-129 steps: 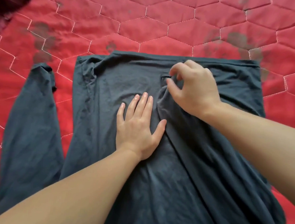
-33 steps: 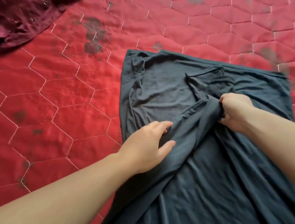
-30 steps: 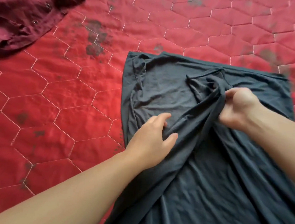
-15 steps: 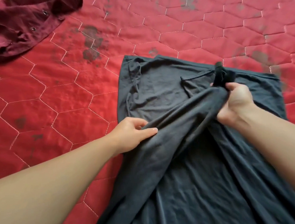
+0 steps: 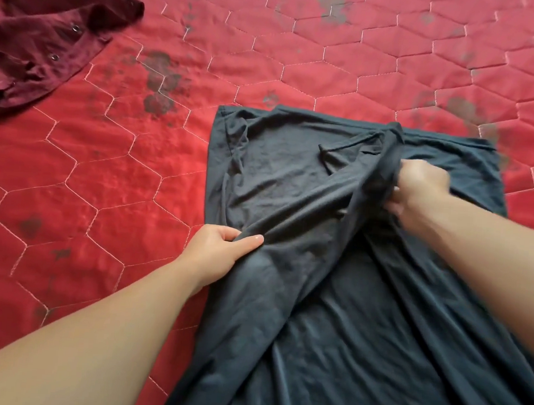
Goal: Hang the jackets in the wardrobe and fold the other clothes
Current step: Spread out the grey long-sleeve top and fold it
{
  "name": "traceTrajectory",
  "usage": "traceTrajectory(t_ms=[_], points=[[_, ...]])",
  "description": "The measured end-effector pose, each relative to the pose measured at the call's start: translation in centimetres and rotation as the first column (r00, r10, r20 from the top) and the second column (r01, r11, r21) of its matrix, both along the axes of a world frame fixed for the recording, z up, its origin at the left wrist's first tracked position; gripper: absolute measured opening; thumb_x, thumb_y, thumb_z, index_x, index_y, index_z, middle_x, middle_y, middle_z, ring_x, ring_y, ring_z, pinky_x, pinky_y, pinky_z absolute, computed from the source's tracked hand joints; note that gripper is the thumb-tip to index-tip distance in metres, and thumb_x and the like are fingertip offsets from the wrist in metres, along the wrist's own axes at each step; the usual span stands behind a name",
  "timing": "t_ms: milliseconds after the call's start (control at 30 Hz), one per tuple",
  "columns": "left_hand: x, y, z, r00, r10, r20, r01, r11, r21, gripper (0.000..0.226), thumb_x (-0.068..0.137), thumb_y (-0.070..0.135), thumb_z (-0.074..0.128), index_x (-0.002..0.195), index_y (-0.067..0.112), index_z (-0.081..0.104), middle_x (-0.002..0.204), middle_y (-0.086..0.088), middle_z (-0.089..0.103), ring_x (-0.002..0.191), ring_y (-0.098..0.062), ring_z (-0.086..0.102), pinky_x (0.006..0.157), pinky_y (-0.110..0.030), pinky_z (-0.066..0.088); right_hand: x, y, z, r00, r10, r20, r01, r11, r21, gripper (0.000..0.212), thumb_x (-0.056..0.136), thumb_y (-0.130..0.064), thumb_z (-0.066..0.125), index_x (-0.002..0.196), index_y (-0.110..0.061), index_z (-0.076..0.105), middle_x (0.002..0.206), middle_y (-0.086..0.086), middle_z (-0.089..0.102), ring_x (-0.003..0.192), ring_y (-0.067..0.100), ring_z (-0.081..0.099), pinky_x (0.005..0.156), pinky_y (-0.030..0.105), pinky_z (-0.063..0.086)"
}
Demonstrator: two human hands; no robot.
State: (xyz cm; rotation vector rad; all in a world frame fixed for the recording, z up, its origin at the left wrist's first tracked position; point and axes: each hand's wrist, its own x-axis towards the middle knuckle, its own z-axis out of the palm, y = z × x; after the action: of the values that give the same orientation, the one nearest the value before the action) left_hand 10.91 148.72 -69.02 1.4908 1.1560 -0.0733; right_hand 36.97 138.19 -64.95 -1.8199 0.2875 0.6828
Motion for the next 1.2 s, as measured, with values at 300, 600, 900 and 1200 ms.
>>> traceTrajectory(t_ms=[300, 600, 900, 1200], points=[[0.3, -0.1, 0.1, 0.999, 0.046, 0.001, -0.046, 0.999, -0.026, 0.026, 0.076, 0.047, 0.076, 0.075, 0.021, 0.079, 0.076, 0.005, 0.076, 0.074, -0.010, 0.072, 0.078, -0.031, 0.058, -3.1, -0.2, -1.6, 0.969, 0.202, 0.141, -0.110, 0.867, -0.486, 0.092, 0.062, -0.071, 0.067, 0.126, -0.006, 0.052, 0.131, 0.013, 0.055, 0.119, 0.032, 0.053, 0.104, 0.041, 0.040], [0.3, 0.1, 0.1, 0.999, 0.055, -0.003, -0.055, 0.998, -0.041, 0.026, 0.075, 0.046, 0.077, 0.074, 0.020, 0.080, 0.074, 0.004, 0.075, 0.072, -0.011, 0.072, 0.075, -0.031, 0.057, -1.3, -1.4, -1.7, 0.884, 0.381, 0.271, -0.196, 0.829, -0.525, 0.010, 0.078, -0.010, 0.051, 0.074, -0.006, 0.060, 0.071, 0.005, 0.054, 0.075, 0.027, 0.051, 0.066, 0.029, 0.037], [0.3, 0.4, -0.3, 0.999, 0.046, -0.002, -0.046, 0.997, -0.067, 0.025, 0.073, 0.046, 0.078, 0.072, 0.021, 0.079, 0.073, 0.003, 0.075, 0.070, -0.010, 0.072, 0.066, -0.025, 0.055, 1.7, -2.3, -1.0, 0.986, 0.150, -0.066, -0.158, 0.978, -0.135, 0.015, 0.087, -0.029, 0.064, 0.098, -0.019, 0.060, 0.098, 0.005, 0.067, 0.076, 0.019, 0.064, 0.057, 0.029, 0.049], [0.2, 0.7, -0.4, 0.998, 0.021, -0.054, -0.023, 0.998, -0.051, 0.045, 0.068, 0.063, 0.074, 0.059, 0.019, 0.072, 0.054, 0.009, 0.065, 0.044, -0.004, 0.054, 0.040, -0.014, 0.035, 4.1, 1.4, 0.8, 0.979, 0.155, -0.134, -0.147, 0.987, 0.068, 0.016, 0.097, -0.018, 0.048, 0.112, -0.023, 0.054, 0.095, 0.001, 0.065, 0.069, 0.013, 0.061, 0.063, 0.028, 0.051]])
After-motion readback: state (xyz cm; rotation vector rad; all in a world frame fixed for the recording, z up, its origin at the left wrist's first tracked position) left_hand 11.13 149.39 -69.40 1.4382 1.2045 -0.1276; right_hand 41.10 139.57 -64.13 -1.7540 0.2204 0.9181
